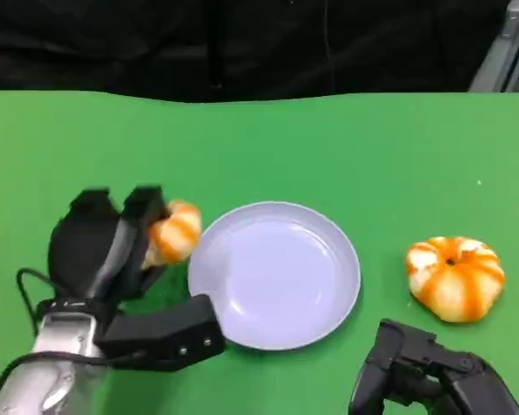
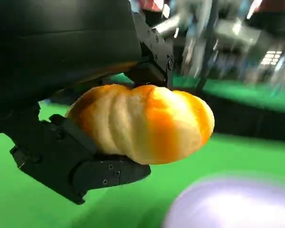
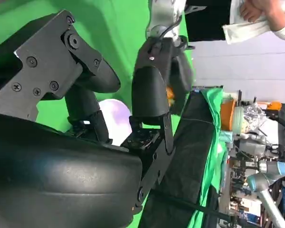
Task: Grasp the bread from the table and place it into the plate.
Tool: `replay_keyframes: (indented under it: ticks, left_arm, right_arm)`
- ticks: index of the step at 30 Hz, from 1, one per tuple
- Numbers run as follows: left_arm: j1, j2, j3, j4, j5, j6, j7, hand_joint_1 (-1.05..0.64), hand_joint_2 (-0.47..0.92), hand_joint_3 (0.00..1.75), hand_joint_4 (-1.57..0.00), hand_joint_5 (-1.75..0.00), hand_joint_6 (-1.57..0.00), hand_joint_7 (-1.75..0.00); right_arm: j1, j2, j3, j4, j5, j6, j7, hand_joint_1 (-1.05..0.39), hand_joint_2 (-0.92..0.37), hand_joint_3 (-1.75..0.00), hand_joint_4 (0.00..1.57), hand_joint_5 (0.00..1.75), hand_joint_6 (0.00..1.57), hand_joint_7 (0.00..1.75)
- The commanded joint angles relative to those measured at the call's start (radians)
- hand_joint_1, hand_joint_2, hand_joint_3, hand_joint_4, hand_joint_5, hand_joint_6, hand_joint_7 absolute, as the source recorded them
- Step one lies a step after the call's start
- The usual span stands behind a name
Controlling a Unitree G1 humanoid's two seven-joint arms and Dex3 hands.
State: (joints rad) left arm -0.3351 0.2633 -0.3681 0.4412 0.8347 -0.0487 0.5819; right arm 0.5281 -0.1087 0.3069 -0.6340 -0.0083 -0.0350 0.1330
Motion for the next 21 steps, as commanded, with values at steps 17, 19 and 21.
replay_keyframes:
  ticks: [17,19,21]
  left_arm:
    - [0.053,-0.043,-0.022,-0.183,-0.009,-0.029,-0.030,-0.16,0.32,1.37,-1.02,-1.75,-0.75,-1.75]
    - [0.054,-0.046,-0.029,-0.201,-0.015,-0.038,-0.048,-0.17,0.32,1.37,-1.02,-1.75,-0.75,-1.75]
    - [0.046,-0.051,-0.053,-0.229,-0.031,-0.074,-0.097,-0.18,0.31,1.37,-1.01,-1.75,-0.75,-1.75]
  right_arm:
    - [0.036,-0.022,-0.020,-0.054,0.006,0.017,0.011,-0.07,-0.36,-1.34,0.69,1.71,0.67,1.50]
    - [0.033,-0.019,-0.017,-0.048,0.003,0.016,0.010,-0.07,-0.36,-1.34,0.69,1.71,0.67,1.50]
    - [0.026,-0.012,-0.008,-0.041,0.000,0.015,0.008,-0.07,-0.34,-1.36,0.69,1.72,0.68,1.51]
